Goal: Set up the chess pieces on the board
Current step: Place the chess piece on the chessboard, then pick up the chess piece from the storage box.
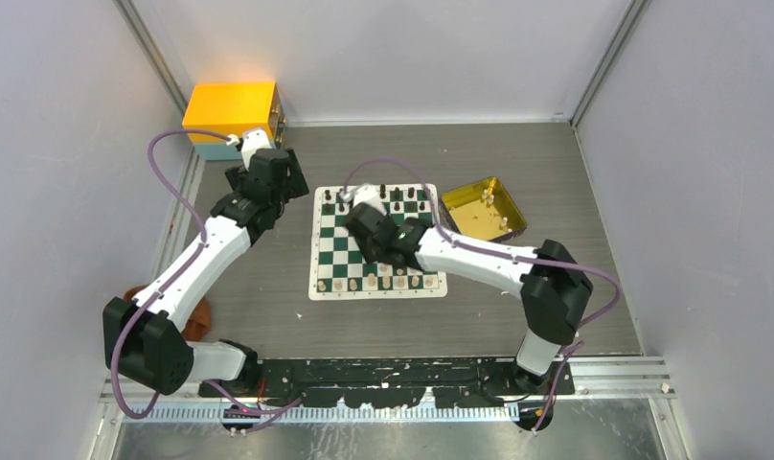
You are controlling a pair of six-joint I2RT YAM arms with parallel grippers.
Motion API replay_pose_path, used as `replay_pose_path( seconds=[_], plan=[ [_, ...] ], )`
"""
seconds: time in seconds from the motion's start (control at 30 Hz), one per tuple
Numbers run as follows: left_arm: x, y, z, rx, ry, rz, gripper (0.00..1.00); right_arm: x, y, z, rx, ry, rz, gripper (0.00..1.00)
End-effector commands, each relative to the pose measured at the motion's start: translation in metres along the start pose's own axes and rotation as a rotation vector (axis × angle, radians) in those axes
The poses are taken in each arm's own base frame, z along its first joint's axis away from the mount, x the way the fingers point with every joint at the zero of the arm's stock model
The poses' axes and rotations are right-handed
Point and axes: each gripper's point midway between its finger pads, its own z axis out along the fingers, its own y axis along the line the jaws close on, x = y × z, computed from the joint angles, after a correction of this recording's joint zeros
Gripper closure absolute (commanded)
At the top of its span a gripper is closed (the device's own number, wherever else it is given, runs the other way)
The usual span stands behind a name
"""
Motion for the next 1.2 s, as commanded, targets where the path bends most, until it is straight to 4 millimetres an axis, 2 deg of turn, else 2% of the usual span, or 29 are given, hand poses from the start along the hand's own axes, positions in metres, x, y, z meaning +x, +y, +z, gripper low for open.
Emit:
replay_pose_path(
  seconds=[0.0, 0.1, 0.13, 0.17, 0.37, 0.6, 0.83, 0.97, 1.17],
  plan=[
    [-0.031, -0.01, -0.002, 0.023, -0.071, -0.05, 0.02, -0.067, -0.081, -0.024, 0.151, -0.168, 0.237, 0.39],
    [-0.033, -0.011, -0.002, 0.024, -0.072, -0.048, 0.02, -0.073, -0.128, -0.023, 0.265, -0.182, 0.314, 0.03],
    [-0.033, -0.011, -0.001, 0.024, -0.072, -0.046, 0.02, -0.075, -0.142, -0.024, 0.302, -0.187, 0.335, 0.01],
    [-0.032, -0.011, 0.0, 0.024, -0.071, -0.046, 0.01, -0.076, -0.158, -0.024, 0.341, -0.194, 0.361, 0.0],
    [-0.033, -0.015, 0.005, 0.024, -0.069, -0.043, 0.01, -0.07, -0.224, -0.023, 0.501, -0.207, 0.5, 0.01],
    [-0.033, -0.024, 0.016, 0.025, -0.06, -0.043, 0.01, -0.026, -0.294, -0.018, 0.673, -0.116, 0.67, 0.16],
    [-0.032, -0.035, 0.032, 0.024, -0.048, -0.038, 0.01, 0.02, -0.33, -0.014, 0.775, -0.055, 0.823, 0.31],
    [-0.031, -0.04, 0.039, 0.022, -0.045, -0.039, 0.01, 0.045, -0.335, -0.003, 0.774, -0.011, 0.924, 0.34],
    [-0.026, -0.042, 0.047, 0.021, -0.035, -0.036, 0.01, 0.059, -0.337, 0.011, 0.768, 0.026, 0.963, 0.36]
  ],
)
